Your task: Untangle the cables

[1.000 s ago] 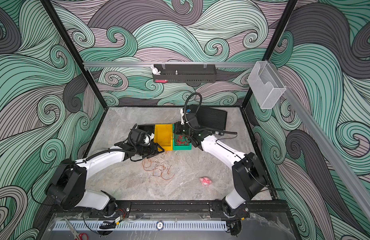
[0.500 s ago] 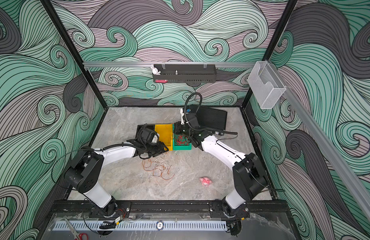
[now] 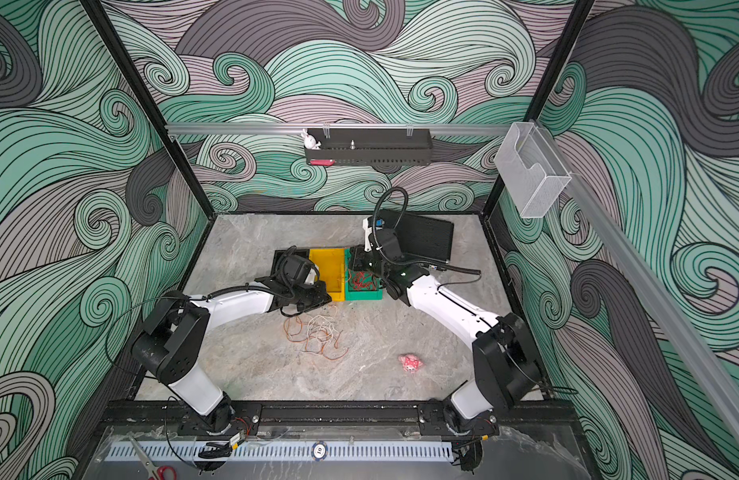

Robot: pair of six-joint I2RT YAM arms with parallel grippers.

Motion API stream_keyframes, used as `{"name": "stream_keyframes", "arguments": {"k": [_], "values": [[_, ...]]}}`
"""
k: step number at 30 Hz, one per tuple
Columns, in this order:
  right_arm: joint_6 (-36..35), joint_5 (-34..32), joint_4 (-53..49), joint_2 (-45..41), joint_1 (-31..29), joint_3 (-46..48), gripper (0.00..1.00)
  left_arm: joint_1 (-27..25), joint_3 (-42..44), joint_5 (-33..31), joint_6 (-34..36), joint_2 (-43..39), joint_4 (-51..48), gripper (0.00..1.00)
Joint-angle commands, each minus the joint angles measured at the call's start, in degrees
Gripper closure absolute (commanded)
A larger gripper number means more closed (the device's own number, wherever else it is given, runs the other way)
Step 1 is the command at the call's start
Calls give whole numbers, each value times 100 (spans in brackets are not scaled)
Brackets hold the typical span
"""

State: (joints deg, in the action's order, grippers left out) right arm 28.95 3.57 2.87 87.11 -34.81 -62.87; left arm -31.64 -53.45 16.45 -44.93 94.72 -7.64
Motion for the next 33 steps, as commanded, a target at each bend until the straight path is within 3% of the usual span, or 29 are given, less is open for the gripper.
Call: {"name": "stream_keyframes", "arguments": {"k": [1,10,18,26,33], "values": [[-48,-130,80,-54,-26,93,100,-27,-209,-230,261,-447,-506,100],[-206,-772,-266,-68,68,206,100,55,-560,-761,1027,-1279,-1764,100],[-138,-664,-274,72,95,230,100,209,-763,-93,1841,-1989,-2387,100],[-67,-471,-224,74,92,266,100,246,-1169,26,2531,-1984,-2907,100],[149,189,-120,105,-136,286,100,238,-1050,429,2394,-1562,-2996,100]]}}
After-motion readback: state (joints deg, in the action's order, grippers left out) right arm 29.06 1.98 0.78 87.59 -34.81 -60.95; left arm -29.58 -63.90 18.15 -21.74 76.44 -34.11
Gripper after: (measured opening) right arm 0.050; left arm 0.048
